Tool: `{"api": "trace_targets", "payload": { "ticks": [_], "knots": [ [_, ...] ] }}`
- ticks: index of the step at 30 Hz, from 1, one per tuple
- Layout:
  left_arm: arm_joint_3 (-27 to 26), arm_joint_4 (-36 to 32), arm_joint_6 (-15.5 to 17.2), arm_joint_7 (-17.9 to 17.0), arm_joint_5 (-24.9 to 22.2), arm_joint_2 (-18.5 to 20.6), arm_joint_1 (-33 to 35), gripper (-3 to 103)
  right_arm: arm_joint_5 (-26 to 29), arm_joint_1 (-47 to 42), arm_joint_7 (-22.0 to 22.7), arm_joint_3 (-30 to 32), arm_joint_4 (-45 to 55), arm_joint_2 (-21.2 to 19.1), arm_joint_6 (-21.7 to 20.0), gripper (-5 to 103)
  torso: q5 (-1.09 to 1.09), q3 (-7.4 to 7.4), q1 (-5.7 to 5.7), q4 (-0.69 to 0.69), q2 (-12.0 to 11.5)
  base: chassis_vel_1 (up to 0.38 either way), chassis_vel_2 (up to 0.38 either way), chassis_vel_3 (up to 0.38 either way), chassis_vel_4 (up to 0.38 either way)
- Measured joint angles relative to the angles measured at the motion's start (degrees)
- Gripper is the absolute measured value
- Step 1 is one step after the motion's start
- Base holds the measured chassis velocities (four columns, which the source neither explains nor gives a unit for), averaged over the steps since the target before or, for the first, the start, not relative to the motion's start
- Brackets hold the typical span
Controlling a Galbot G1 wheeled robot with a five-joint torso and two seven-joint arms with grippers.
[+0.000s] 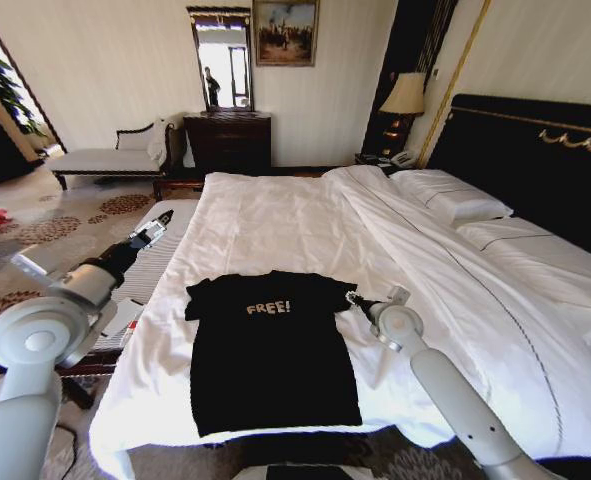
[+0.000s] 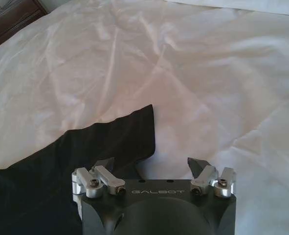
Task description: Fold the clothes on the bed.
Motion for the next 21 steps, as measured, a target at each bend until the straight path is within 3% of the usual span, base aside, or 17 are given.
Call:
{"api": "trace_targets", "payload": {
  "ticks": [6,14,21],
  "knots": [
    [-0.3,-0.2,0.0,0.0,0.0,-0.1,0.5,100,1.4,0.9,-1.9,-0.6,-0.2,0.3,-0.2,99,0.0,0.0,0.01,0.0,0.0,0.0,0.0,0.0,0.0],
    [-0.8,-0.8,0.0,0.0,0.0,-0.1,1.1,100,4.2,0.5,-3.1,-1.5,1.8,0.8,0.0,100,0.0,0.0,0.0,0.0,0.0,0.0,0.0,0.0,0.0],
    [-1.3,-1.9,0.0,0.0,0.2,-0.4,2.4,100,3.3,0.2,-5.1,-2.6,3.2,0.5,0.2,100,0.0,0.0,0.0,0.01,0.0,0.0,0.0,0.0,0.0]
  ]
}}
